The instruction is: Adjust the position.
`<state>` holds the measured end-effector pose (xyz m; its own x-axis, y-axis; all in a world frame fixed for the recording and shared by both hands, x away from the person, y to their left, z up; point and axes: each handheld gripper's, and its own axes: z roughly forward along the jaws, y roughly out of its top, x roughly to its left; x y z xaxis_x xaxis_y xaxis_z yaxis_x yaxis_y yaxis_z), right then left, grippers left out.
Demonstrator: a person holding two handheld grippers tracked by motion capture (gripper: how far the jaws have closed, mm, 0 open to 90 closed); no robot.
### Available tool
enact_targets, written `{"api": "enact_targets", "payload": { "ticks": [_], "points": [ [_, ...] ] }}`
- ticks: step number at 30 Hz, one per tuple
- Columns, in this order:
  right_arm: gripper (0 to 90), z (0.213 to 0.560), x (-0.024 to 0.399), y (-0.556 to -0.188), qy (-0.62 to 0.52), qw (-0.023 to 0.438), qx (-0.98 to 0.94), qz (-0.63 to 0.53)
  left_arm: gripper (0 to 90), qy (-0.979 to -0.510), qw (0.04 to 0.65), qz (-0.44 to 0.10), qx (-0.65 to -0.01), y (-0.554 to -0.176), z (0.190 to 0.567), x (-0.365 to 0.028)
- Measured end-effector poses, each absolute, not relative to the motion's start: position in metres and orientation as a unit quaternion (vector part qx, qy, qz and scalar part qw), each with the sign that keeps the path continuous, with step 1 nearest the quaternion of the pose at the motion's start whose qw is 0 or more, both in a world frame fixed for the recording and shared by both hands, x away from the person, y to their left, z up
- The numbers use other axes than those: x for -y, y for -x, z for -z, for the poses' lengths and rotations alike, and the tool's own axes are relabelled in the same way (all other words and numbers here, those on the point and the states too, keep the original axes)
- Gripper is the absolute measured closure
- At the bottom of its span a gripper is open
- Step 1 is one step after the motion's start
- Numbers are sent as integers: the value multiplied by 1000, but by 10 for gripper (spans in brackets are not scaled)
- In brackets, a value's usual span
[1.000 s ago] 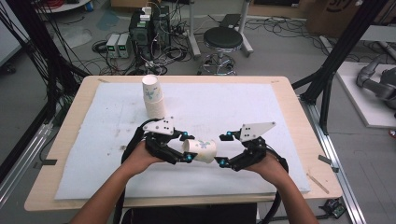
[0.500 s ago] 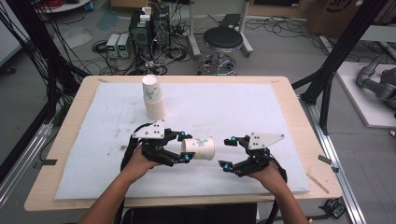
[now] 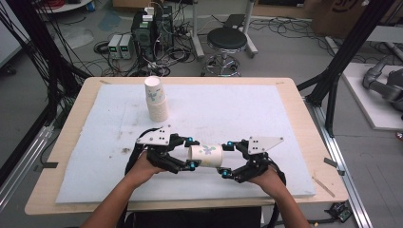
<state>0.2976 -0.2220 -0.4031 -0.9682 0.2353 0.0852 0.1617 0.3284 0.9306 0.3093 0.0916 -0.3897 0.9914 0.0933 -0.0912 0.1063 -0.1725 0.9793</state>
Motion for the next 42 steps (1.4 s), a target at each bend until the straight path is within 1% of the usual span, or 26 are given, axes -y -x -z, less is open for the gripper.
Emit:
{"api": "enact_targets", "payload": {
  "ticks": [8, 9, 10, 13, 17, 19, 20, 21, 22, 23, 25, 28, 29, 32, 33, 42],
  "points": [
    [217, 405, 218, -299, -109, 20, -809, -577, 371, -759, 648, 19, -52, -309, 394, -90],
    [258, 404, 218, -300, -103, 17, -808, -580, 370, -758, 650, 20, -50, -309, 394, -90],
    [273, 404, 218, -299, -95, 15, -807, -582, 370, -756, 652, 22, -49, -309, 395, -90],
    [287, 404, 218, -299, -89, 16, -806, -586, 370, -749, 660, 29, -47, -309, 397, -90],
    [352, 404, 221, -299, -84, 12, -801, -593, 365, -745, 665, 31, -47, -309, 400, -91],
    [356, 404, 221, -299, -84, 11, -801, -593, 352, -746, 663, 28, -54, -308, 400, -90],
    [360, 403, 221, -299, -82, 10, -802, -591, 210, -749, 659, 24, -66, -308, 399, -89],
    [360, 403, 221, -299, -84, 10, -805, -587, 150, -761, 643, 19, -89, -309, 397, -88],
    [360, 403, 221, -300, -86, 11, -807, -584, 139, -761, 643, 19, -89, -309, 397, -88],
    [361, 402, 221, -300, -89, 12, -812, -576, 139, -775, 626, 6, -91, -309, 394, -89],
    [360, 398, 219, -301, -96, 20, -826, -555, 139, -782, 617, 1, -89, -309, 392, -89],
    [360, 395, 219, -303, -102, 18, -831, -547, 139, -809, 581, -14, -85, -310, 387, -88],
    [360, 392, 217, -306, -107, 20, -843, -527, 139, -818, 569, -18, -86, -311, 386, -88],
    [360, 387, 214, -308, -105, 22, -860, -498, 139, -837, 540, -21, -85, -312, 383, -86],
    [360, 385, 212, -309, -102, 21, -866, -489, 139, -849, 522, -24, -77, -314, 381, -84],
    [359, 368, 198, -313, -85, 36, -905, -416, 144, -872, 486, -29, -60, -315, 376, -77]
  ]
}}
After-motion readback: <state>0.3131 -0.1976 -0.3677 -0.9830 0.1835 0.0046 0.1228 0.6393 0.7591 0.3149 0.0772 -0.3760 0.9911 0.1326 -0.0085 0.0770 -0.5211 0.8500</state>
